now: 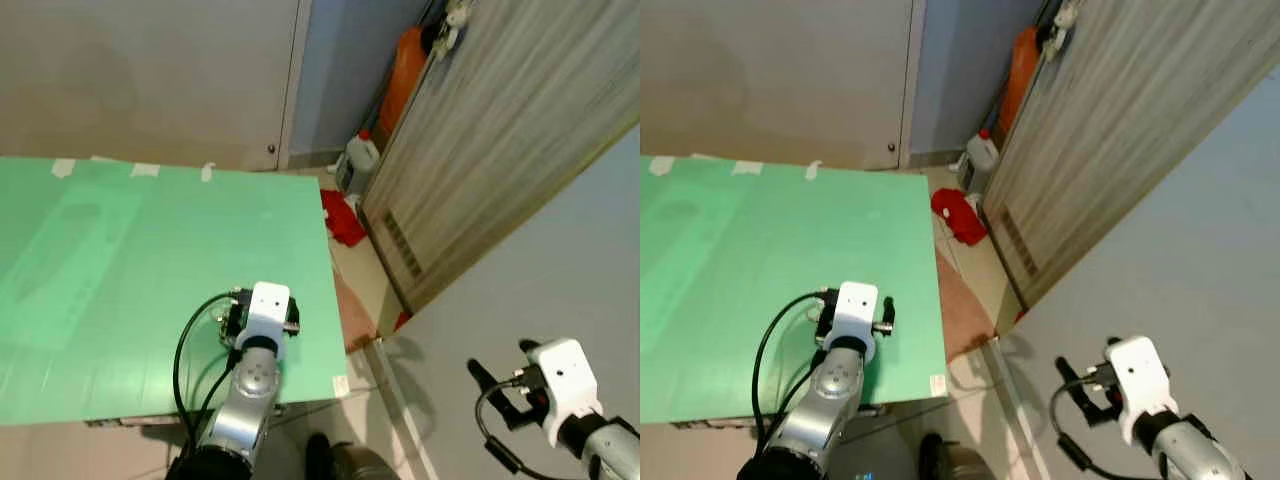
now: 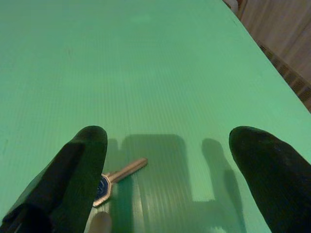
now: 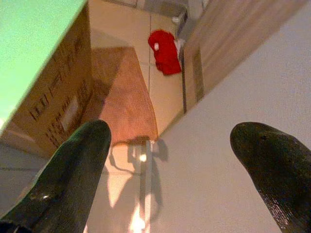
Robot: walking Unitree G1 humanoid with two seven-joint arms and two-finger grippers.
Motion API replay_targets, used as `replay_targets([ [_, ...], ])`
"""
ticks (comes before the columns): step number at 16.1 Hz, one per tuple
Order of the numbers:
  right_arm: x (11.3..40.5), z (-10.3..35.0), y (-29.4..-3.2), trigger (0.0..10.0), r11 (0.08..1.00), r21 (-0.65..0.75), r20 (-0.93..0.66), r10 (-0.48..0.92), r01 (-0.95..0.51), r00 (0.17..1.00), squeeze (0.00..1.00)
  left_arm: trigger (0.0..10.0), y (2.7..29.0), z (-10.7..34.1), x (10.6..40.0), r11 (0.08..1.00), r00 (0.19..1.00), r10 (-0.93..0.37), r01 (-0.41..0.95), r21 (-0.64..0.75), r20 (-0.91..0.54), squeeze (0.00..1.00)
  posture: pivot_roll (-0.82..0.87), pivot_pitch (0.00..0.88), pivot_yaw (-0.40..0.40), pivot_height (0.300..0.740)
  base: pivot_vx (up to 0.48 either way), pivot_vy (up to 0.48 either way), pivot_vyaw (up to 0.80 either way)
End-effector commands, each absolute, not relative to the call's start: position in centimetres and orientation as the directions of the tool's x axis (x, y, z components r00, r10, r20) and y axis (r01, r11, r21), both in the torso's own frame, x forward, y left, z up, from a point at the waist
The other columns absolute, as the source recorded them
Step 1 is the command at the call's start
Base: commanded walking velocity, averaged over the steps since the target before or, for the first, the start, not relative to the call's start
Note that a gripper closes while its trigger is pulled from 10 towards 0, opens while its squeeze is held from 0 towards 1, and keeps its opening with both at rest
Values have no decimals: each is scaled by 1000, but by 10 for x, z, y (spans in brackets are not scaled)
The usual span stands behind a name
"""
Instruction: Hang keys on a hook
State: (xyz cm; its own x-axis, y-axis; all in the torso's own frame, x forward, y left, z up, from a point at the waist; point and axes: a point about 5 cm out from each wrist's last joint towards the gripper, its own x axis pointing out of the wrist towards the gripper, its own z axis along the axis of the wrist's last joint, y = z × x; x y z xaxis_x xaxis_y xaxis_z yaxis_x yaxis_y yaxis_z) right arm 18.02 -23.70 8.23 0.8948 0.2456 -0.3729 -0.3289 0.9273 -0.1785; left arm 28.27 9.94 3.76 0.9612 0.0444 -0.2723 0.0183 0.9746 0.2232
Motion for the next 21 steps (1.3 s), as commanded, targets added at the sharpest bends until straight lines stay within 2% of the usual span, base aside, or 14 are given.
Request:
replay_targets([
  [1,177,84,-237,10000,933,-167,-386,237,-319,892,0,10000,74,26,265,982,941,21,43,183,-336,0,-328,218,-202,740,0,0,0],
  [9,176,88,-232,10000,930,-151,-412,249,-335,876,0,10000,96,13,253,967,869,206,-111,228,-450,0,-322,227,-205,740,0,0,0],
  [13,177,89,-231,10000,931,-144,-413,250,-334,876,0,10000,99,-2,250,982,819,188,-137,133,-542,0,-321,229,-204,740,0,0,0],
  [14,177,90,-231,10000,932,-144,-414,250,-333,875,0,0,106,-10,249,982,785,186,-160,97,-590,0,-323,228,-201,740,0,0,0],
  [17,178,89,-232,10000,934,-141,-416,246,-329,875,0,0,119,-15,255,984,764,174,-153,88,-621,0,-315,225,-196,740,0,0,0],
  [21,180,87,-232,10000,935,-132,-414,249,-328,875,0,0,126,-15,264,989,783,148,-106,105,-604,0,-295,218,-185,740,0,0,0],
])
